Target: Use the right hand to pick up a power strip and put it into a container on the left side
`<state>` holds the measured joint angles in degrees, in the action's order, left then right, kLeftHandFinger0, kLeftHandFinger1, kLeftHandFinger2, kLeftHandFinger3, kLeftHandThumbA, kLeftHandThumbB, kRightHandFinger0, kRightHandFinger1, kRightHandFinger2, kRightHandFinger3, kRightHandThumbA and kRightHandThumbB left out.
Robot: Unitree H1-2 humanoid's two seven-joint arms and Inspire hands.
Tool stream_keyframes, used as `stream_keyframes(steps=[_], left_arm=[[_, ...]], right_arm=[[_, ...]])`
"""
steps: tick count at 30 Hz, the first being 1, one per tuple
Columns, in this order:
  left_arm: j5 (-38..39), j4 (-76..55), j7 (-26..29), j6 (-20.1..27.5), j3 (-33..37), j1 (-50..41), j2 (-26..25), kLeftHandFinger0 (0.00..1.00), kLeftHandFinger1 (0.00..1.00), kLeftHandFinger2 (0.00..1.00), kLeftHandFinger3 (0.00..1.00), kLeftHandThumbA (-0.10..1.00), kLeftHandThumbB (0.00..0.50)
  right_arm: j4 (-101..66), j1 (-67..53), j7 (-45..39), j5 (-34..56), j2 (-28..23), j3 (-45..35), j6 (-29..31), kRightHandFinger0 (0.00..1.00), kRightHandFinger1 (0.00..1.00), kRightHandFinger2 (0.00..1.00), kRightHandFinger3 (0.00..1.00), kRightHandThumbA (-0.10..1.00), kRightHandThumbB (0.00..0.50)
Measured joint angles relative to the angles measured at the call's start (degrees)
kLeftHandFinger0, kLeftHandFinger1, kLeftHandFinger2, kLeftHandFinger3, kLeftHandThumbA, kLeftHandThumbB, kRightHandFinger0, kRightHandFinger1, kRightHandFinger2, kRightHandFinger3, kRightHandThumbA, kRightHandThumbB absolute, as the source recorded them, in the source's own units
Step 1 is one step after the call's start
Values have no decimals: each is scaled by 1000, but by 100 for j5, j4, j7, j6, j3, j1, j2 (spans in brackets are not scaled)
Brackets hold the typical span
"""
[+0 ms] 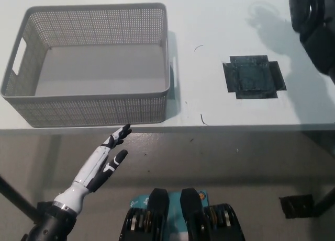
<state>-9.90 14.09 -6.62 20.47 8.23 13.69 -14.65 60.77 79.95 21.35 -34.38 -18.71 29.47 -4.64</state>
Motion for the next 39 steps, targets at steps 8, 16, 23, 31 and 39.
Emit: stream_keyframes(steps=[8, 16, 23, 31, 39], left_arm=[[-4, -11, -16, -1, -2, 33, -10, 1000, 1000, 1000, 1000, 1000, 225], [-1, -11, -66, -4, 0, 36, -11, 1000, 1000, 1000, 1000, 1000, 227], [1, 18, -133, 2, 17, 54, -12, 1000, 1000, 1000, 1000, 1000, 235], [-36, 24, -211, -2, 53, 150, -14, 1000, 1000, 1000, 1000, 1000, 236], [-41, -3, -264, -37, 50, 152, -12, 1000, 1000, 1000, 1000, 1000, 229]], right_arm=[[-594, 347, 2, -218, 429, -1, -50, 2, 317, 822, 305, -100, 254], [-26, 747, 23, -325, 1640, 83, -56, 0, 64, 419, 371, -100, 270], [887, 1071, 42, -310, 2490, 82, 16, 0, 0, 232, 457, -100, 268], [1708, 1142, 62, -246, 3087, 18, 197, 0, 16, 258, 286, -100, 278], [2126, 891, -421, -107, 3059, -84, 219, 1000, 1000, 1000, 1000, 547, 361]])
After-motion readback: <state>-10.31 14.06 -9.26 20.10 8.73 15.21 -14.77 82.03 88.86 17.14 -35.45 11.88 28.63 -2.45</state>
